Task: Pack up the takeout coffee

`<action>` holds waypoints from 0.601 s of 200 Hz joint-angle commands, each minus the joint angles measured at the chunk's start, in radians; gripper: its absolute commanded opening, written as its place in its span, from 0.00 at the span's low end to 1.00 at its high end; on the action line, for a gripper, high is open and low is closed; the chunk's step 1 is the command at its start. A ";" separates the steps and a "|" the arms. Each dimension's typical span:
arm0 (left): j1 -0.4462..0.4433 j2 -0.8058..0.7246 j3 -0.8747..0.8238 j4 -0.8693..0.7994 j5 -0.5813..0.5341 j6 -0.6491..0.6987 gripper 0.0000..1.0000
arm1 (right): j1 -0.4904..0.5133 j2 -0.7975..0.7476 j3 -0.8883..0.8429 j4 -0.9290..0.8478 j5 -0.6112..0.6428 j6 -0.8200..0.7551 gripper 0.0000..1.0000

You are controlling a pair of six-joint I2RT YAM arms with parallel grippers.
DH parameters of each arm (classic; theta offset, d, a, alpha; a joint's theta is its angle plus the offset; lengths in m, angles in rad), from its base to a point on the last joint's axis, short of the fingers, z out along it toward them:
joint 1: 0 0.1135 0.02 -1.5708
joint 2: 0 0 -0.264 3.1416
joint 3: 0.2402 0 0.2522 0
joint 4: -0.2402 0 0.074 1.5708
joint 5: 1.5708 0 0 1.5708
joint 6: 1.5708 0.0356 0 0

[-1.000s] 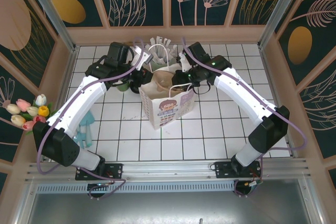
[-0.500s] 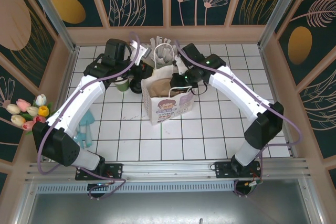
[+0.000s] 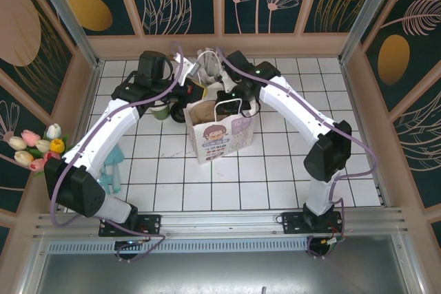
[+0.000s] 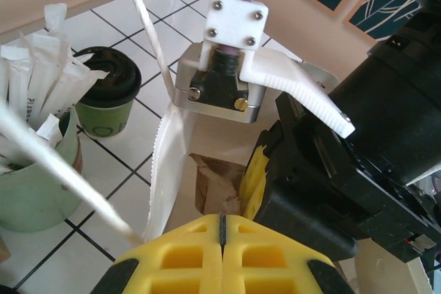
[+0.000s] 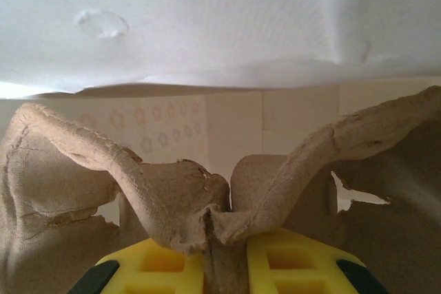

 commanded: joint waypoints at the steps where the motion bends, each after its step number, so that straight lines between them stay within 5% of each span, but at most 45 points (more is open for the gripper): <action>1: 0.006 -0.025 -0.010 0.039 0.008 0.020 0.15 | 0.007 0.016 0.049 -0.084 -0.020 -0.012 0.17; 52: 0.007 -0.220 -0.068 0.045 -0.007 0.013 0.62 | 0.007 -0.001 0.050 -0.065 -0.005 0.003 0.16; 77: -0.026 -0.303 -0.099 0.079 0.110 -0.011 0.86 | 0.007 -0.005 0.050 -0.062 0.022 0.017 0.16; 120: -0.120 -0.420 -0.255 0.281 0.066 0.085 0.87 | 0.008 -0.004 0.065 -0.058 0.032 0.044 0.16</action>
